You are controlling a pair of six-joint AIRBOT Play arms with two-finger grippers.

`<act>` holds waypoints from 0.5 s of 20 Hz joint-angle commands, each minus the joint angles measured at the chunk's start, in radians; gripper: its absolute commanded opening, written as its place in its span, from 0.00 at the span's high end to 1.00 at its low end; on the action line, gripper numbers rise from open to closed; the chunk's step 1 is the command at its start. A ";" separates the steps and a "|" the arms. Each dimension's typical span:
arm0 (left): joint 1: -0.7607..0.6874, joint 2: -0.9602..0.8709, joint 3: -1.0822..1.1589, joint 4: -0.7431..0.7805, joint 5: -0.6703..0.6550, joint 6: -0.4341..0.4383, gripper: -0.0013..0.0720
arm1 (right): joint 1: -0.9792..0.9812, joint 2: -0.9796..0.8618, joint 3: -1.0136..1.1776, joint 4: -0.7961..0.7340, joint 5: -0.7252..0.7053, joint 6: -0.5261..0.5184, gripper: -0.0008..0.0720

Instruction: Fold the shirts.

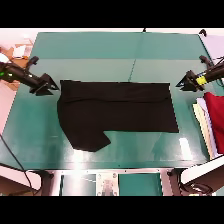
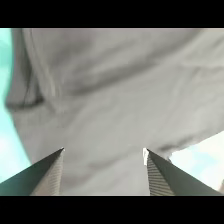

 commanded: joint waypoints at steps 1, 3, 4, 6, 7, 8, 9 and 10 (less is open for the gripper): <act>0.043 0.131 -0.089 0.005 -0.059 -0.032 0.20 | -0.022 0.148 -0.120 -0.045 0.027 -0.010 0.48; 0.043 0.301 -0.312 0.025 0.029 -0.024 0.20 | -0.035 0.290 -0.345 -0.097 -0.030 -0.013 0.51; 0.043 0.384 -0.430 0.024 0.063 -0.014 0.20 | -0.050 0.367 -0.473 -0.109 -0.064 -0.013 0.55; 0.043 0.556 -0.679 0.023 0.145 -0.014 0.20 | -0.101 0.519 -0.712 -0.108 -0.142 0.012 0.60; 0.043 0.634 -0.793 0.021 0.198 -0.018 0.20 | -0.131 0.592 -0.819 -0.109 -0.182 0.018 0.60; 0.043 0.711 -0.906 0.017 0.249 -0.034 0.20 | -0.169 0.670 -0.925 -0.108 -0.222 0.024 0.60; 0.042 0.772 -1.007 0.009 0.297 -0.042 0.20 | -0.206 0.737 -1.014 -0.108 -0.254 0.043 0.60; 0.043 0.810 -1.088 -0.006 0.336 -0.042 0.22 | -0.240 0.805 -1.100 -0.094 -0.293 0.085 0.58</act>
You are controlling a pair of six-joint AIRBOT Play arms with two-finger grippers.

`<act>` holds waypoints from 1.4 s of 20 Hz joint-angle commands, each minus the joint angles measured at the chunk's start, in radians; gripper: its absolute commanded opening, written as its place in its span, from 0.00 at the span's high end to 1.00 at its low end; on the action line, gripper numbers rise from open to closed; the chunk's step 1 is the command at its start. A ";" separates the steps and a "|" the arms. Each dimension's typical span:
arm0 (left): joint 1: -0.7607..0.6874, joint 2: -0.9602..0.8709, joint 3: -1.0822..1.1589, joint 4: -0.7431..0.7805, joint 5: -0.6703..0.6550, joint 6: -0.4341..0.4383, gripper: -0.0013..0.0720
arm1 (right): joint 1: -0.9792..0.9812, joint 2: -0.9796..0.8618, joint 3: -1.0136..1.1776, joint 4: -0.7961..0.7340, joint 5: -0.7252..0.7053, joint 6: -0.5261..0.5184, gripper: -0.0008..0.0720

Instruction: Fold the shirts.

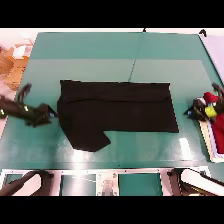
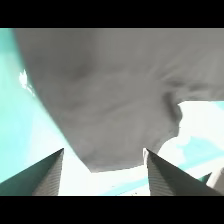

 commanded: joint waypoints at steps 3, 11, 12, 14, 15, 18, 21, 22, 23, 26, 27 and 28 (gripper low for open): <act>0.001 0.187 -0.433 -0.112 0.240 0.010 0.24 | -0.110 0.309 -0.424 0.108 -0.227 0.071 0.31; -0.205 0.156 -0.508 -0.340 0.582 0.038 0.24 | 0.023 0.200 -0.555 0.287 -0.500 0.071 0.30; -0.234 0.138 -0.508 -0.361 0.610 0.038 0.24 | 0.046 0.179 -0.555 0.327 -0.531 0.071 0.30; -0.249 0.119 -0.507 -0.388 0.619 0.038 0.31 | 0.082 0.146 -0.555 0.377 -0.583 0.071 0.31; -0.249 0.120 -0.504 -0.397 0.617 0.042 0.56 | 0.094 0.136 -0.555 0.393 -0.593 0.071 0.31; -0.249 0.121 -0.442 -0.363 0.549 0.049 0.95 | 0.095 0.137 -0.552 0.381 -0.544 0.033 0.97; -0.249 0.135 -0.337 -0.158 0.357 -0.031 0.95 | 0.074 0.147 -0.529 0.279 -0.443 0.026 0.97; -0.249 0.164 -0.321 -0.093 0.307 -0.071 0.95 | 0.062 0.160 -0.520 0.245 -0.414 0.027 0.97; -0.249 0.210 -0.317 -0.039 0.262 -0.107 0.95 | 0.048 0.180 -0.512 0.212 -0.385 0.028 0.98; -0.249 0.376 -0.317 0.069 0.130 -0.217 0.95 | 0.019 0.274 -0.504 0.052 -0.289 0.110 0.98; -0.249 0.433 -0.316 0.100 0.095 -0.255 0.95 | 0.019 0.306 -0.503 -0.008 -0.263 0.143 0.97; -0.249 0.475 -0.312 0.122 0.066 -0.286 0.95 | 0.019 0.337 -0.498 -0.048 -0.241 0.162 0.97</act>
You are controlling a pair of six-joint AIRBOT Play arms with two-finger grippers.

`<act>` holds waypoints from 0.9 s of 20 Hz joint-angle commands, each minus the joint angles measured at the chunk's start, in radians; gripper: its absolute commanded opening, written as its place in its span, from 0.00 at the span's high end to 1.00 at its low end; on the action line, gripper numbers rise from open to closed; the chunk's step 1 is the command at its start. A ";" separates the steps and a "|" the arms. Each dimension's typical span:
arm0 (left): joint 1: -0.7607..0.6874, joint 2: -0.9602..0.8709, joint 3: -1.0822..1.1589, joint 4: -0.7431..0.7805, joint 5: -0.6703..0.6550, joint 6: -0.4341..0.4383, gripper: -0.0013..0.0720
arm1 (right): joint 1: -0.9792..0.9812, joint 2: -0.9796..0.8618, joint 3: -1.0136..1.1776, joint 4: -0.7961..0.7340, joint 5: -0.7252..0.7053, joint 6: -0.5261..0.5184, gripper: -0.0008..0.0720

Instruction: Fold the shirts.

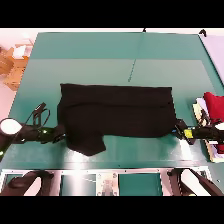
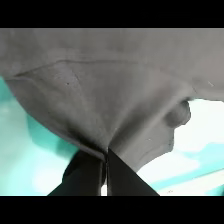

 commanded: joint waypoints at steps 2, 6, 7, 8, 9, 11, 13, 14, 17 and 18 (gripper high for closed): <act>0.000 0.145 0.051 0.125 -0.175 -0.133 0.95 | -0.012 0.109 0.059 -0.155 0.115 0.075 0.97; 0.000 0.063 0.210 0.129 -0.143 -0.116 0.95 | 0.015 0.083 0.240 -0.066 0.137 0.063 0.97; 0.000 0.014 0.257 0.129 -0.125 -0.095 0.95 | 0.042 0.054 0.287 -0.050 0.130 0.063 0.97; 0.000 -0.045 0.303 0.128 -0.111 -0.080 0.95 | 0.070 0.021 0.330 -0.035 0.117 0.063 0.97; 0.000 -0.105 0.345 0.128 -0.101 -0.065 0.95 | 0.102 -0.025 0.377 -0.017 0.097 0.064 0.97; 0.000 -0.232 0.433 0.121 -0.073 -0.035 0.95 | 0.152 -0.129 0.472 0.006 0.069 0.072 0.97; 0.000 -0.353 0.534 0.105 -0.050 -0.010 0.95 | 0.181 -0.241 0.571 0.016 0.043 0.092 0.97; 0.000 -0.412 0.588 0.093 -0.035 0.008 0.95 | 0.192 -0.299 0.625 0.018 0.036 0.095 0.97; 0.000 -0.587 0.732 0.043 0.005 0.058 0.95 | 0.225 -0.475 0.772 0.046 0.029 0.098 0.97; 0.000 -0.650 0.774 0.014 0.026 0.085 0.95 | 0.239 -0.536 0.812 0.068 0.010 0.097 0.97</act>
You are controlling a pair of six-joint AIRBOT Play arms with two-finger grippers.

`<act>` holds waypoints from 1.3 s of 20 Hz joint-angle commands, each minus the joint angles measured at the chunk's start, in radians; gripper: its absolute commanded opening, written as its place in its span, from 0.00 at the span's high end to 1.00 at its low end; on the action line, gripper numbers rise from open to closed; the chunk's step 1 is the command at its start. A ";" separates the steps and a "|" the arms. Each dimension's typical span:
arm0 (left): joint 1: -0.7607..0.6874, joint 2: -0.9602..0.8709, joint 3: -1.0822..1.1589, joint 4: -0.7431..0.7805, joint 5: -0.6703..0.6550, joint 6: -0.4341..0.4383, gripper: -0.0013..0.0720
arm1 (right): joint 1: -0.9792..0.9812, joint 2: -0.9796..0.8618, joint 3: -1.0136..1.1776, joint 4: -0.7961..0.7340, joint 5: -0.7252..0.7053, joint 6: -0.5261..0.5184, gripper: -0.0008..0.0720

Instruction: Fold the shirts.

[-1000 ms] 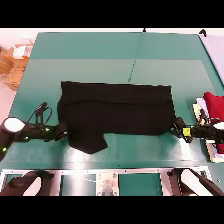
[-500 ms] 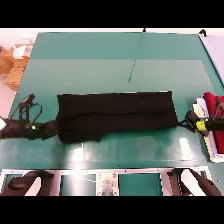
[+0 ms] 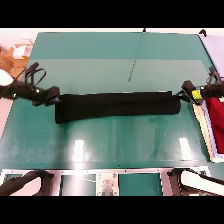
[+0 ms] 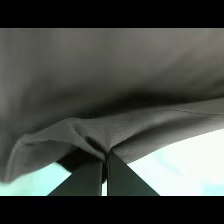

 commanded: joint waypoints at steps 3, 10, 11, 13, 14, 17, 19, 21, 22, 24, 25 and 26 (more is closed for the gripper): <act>0.001 -0.333 0.216 -0.114 0.118 0.110 0.45 | 0.068 -0.323 0.225 0.096 -0.082 0.006 0.63; 0.143 -0.405 0.385 -0.115 -0.025 0.085 0.10 | -0.115 -0.447 0.415 0.073 0.201 -0.115 0.28; 0.166 -0.405 0.407 -0.115 -0.071 0.083 0.10 | -0.147 -0.450 0.411 0.062 0.231 -0.154 0.28; 0.187 -0.404 0.424 -0.116 -0.142 0.074 0.11 | -0.190 -0.469 0.384 0.060 0.282 -0.238 0.27; 0.185 -0.404 0.423 -0.117 -0.159 0.076 0.15 | -0.199 -0.486 0.364 0.060 0.301 -0.272 0.24; 0.152 -0.404 0.423 -0.138 -0.169 0.096 0.91 | -0.182 -0.541 0.319 0.096 0.304 -0.353 0.24; 0.123 -0.404 0.423 -0.160 -0.158 0.096 0.91 | -0.146 -0.580 0.318 0.103 0.297 -0.370 0.24; 0.080 -0.404 0.423 -0.186 -0.143 0.111 0.91 | -0.106 -0.605 0.318 0.105 0.262 -0.373 0.26; 0.049 -0.404 0.423 -0.196 -0.127 0.123 0.91 | -0.089 -0.610 0.321 0.105 0.236 -0.389 0.46; -0.026 -0.406 0.423 -0.198 -0.090 0.130 0.95 | -0.072 -0.610 0.353 0.105 0.217 -0.398 0.97; -0.069 -0.410 0.423 -0.198 -0.067 0.133 0.95 | -0.071 -0.609 0.383 0.110 0.238 -0.398 0.97; -0.121 -0.418 0.423 -0.198 -0.037 0.140 0.95 | -0.071 -0.604 0.423 0.116 0.291 -0.398 0.97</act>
